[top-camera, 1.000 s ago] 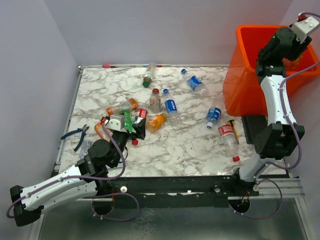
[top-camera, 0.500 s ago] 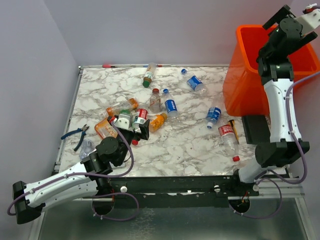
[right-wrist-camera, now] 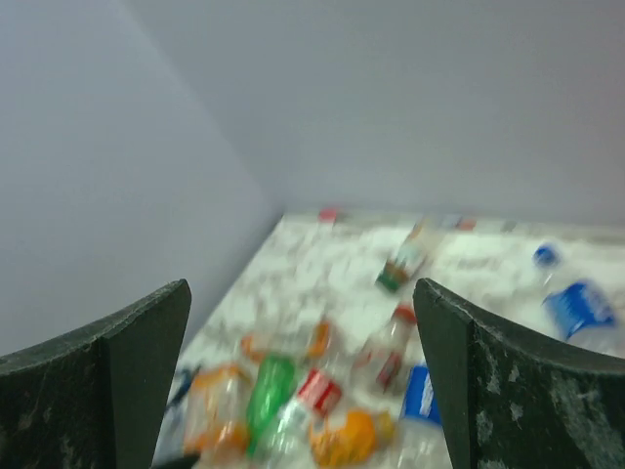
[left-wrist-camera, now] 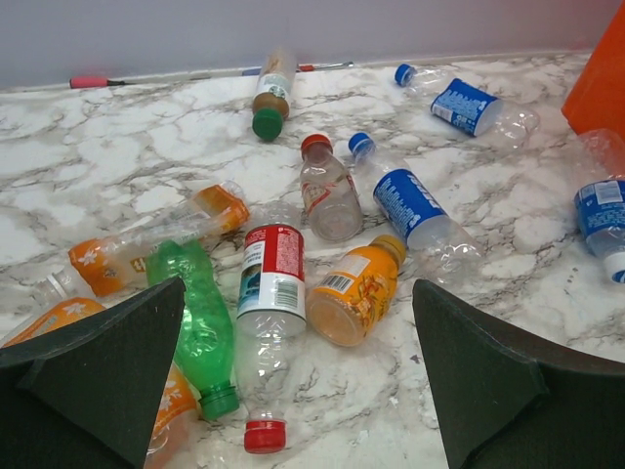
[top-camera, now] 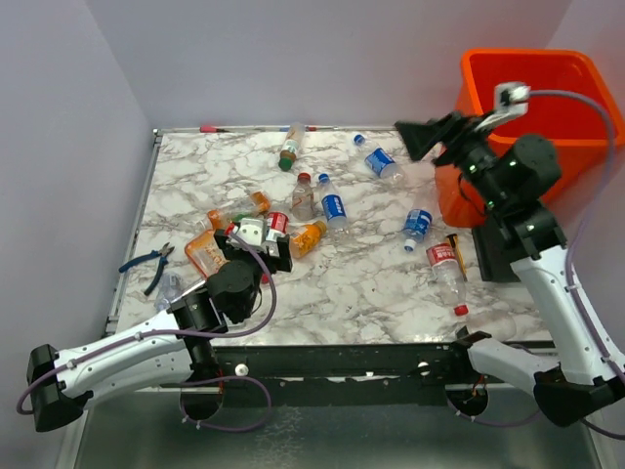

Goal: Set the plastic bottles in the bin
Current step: Pick up the plastic bottle at the center of the board.

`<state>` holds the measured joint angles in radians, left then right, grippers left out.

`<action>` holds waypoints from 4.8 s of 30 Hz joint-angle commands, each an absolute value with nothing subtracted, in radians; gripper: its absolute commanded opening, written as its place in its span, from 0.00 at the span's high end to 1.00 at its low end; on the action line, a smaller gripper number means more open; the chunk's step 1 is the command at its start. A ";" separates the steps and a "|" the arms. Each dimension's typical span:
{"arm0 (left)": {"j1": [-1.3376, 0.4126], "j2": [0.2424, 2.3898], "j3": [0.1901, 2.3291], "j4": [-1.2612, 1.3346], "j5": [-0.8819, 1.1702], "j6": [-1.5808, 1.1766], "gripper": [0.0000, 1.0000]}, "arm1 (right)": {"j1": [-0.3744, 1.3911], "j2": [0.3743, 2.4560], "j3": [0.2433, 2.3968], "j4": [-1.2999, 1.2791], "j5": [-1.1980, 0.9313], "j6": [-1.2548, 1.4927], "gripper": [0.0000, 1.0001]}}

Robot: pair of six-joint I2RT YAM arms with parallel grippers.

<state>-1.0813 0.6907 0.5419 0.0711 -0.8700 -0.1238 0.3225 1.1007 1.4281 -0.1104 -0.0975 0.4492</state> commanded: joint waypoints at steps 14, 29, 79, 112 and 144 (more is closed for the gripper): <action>-1.024 0.820 0.649 -0.081 -0.710 -0.171 0.01 | 0.499 1.418 0.954 -0.071 -0.143 0.477 0.00; -1.012 0.782 0.597 -0.064 -0.658 -0.245 0.01 | 0.500 1.894 1.274 -0.162 -0.121 0.395 0.01; -0.892 1.086 0.766 0.725 0.153 -0.838 0.01 | 0.607 0.683 0.418 0.581 -0.438 0.665 0.65; -0.890 1.109 0.763 0.636 0.201 -0.609 0.73 | 0.621 0.648 0.592 0.150 -0.483 0.603 0.00; -0.887 0.893 0.832 0.026 0.385 -0.182 0.81 | 0.688 1.023 1.231 -0.144 -0.462 0.457 0.13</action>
<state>-0.8883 0.8787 0.7914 0.0422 0.3363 -0.1913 0.6388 0.9977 1.1637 -0.1566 -0.4072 0.4698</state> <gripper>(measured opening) 0.457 0.907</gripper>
